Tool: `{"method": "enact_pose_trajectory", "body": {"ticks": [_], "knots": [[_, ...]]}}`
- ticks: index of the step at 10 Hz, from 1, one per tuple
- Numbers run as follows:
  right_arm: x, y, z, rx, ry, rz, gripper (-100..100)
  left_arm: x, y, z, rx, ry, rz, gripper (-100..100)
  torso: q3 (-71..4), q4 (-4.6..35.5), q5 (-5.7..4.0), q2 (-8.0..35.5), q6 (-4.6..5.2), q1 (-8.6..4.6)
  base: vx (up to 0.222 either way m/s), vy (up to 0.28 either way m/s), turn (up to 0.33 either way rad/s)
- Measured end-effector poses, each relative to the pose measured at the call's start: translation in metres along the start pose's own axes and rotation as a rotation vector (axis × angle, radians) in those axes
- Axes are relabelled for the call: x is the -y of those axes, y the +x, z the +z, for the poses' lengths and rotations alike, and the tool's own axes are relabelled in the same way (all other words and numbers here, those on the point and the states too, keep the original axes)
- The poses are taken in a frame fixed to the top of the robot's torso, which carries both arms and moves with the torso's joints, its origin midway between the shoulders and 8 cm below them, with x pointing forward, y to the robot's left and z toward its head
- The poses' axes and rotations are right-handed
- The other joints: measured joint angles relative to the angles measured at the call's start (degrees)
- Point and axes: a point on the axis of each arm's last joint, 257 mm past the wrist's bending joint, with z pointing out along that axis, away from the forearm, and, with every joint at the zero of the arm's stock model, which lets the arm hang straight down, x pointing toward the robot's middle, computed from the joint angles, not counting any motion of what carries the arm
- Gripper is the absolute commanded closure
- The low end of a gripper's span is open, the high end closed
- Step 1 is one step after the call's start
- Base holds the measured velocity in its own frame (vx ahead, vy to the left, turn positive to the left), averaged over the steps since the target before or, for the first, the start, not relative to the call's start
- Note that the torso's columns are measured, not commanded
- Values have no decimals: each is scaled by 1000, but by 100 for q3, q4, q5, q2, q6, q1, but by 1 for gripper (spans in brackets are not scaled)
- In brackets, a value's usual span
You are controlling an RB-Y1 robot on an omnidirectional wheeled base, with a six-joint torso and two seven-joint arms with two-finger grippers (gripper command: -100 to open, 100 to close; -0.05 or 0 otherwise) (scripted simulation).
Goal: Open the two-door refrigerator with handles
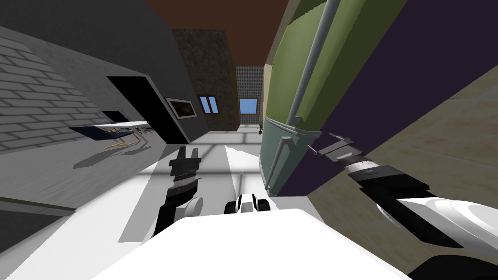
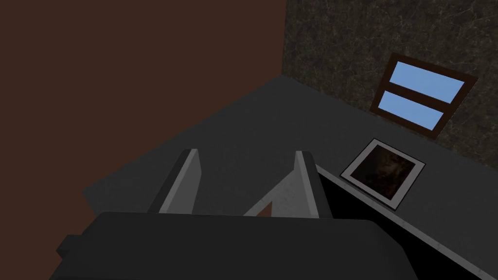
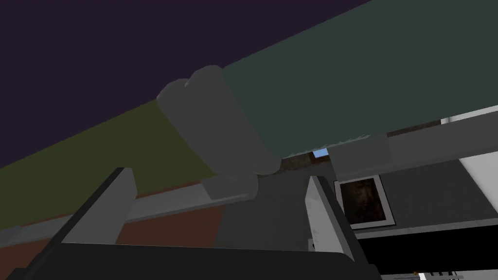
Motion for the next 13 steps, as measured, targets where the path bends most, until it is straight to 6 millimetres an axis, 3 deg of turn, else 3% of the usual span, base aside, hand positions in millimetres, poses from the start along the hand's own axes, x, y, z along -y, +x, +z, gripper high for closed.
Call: {"method": "enact_pose_trajectory", "body": {"ticks": [5,10,11,13], "knots": [[17,-21,7,30,-14,-295,-100,0,0,0,0,0,0,0,-41,2,28,-44,-33,17,74,22,47],[13,-47,10,79,-31,-447,-100,0,0,0,0,0,0,0,-83,-10,56,-93,-62,63,12,0,-3],[11,-45,10,77,-35,-444,100,0,0,0,0,0,0,0,-63,-14,34,-75,-47,41,-26,5,-37],[8,-35,10,56,-54,-437,100,0,0,0,0,0,0,0,-55,8,56,-60,-38,77,58,199,-59]]}}
